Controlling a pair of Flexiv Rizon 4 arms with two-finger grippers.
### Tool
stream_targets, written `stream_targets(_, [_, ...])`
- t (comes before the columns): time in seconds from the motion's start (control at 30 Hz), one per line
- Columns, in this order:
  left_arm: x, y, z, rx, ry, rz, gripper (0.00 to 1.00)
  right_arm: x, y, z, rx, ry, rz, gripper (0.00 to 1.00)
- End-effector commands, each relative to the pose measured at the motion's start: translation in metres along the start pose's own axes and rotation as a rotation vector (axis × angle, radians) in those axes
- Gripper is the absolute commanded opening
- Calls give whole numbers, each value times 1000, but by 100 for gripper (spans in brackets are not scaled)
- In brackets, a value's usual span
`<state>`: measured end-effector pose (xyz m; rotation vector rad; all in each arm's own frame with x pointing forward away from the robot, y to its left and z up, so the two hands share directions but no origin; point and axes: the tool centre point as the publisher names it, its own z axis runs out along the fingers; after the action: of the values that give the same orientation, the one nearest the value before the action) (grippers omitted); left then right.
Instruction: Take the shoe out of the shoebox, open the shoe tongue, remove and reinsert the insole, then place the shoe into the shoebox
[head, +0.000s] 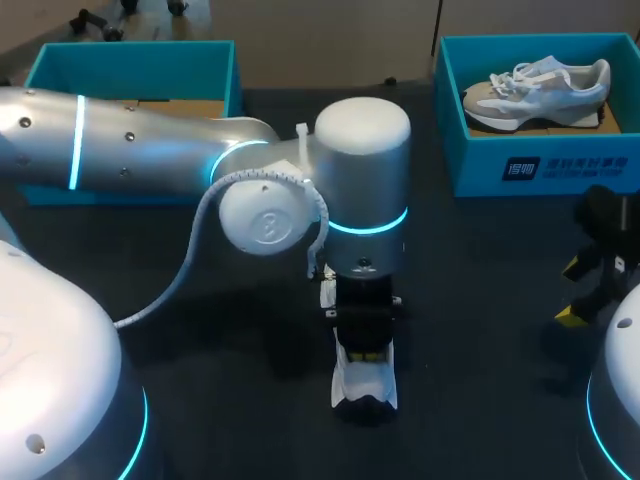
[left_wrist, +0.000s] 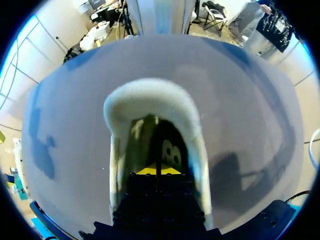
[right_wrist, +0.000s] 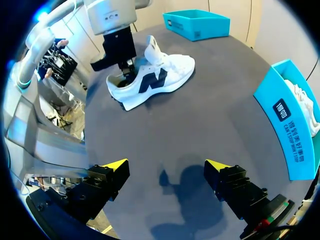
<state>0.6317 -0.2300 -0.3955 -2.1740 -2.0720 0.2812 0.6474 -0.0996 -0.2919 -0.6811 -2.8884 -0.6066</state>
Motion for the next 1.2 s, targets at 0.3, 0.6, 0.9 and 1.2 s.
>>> stream_targets(0.3, [8, -4, 6, -12, 176, 70, 0, 1, 0, 1, 2, -2, 1, 100])
stream_targets(0.6, [16, -1, 28, -24, 171, 45, 0, 1, 0, 1, 2, -2, 1, 100])
stream_targets(0.9, [6, 9, 8, -48, 5, -36, 0, 1, 0, 1, 2, -2, 1, 100])
stream_targets(1.2, [2, 3, -14, -56, -15, -19, 0, 1, 0, 1, 2, -2, 1, 100])
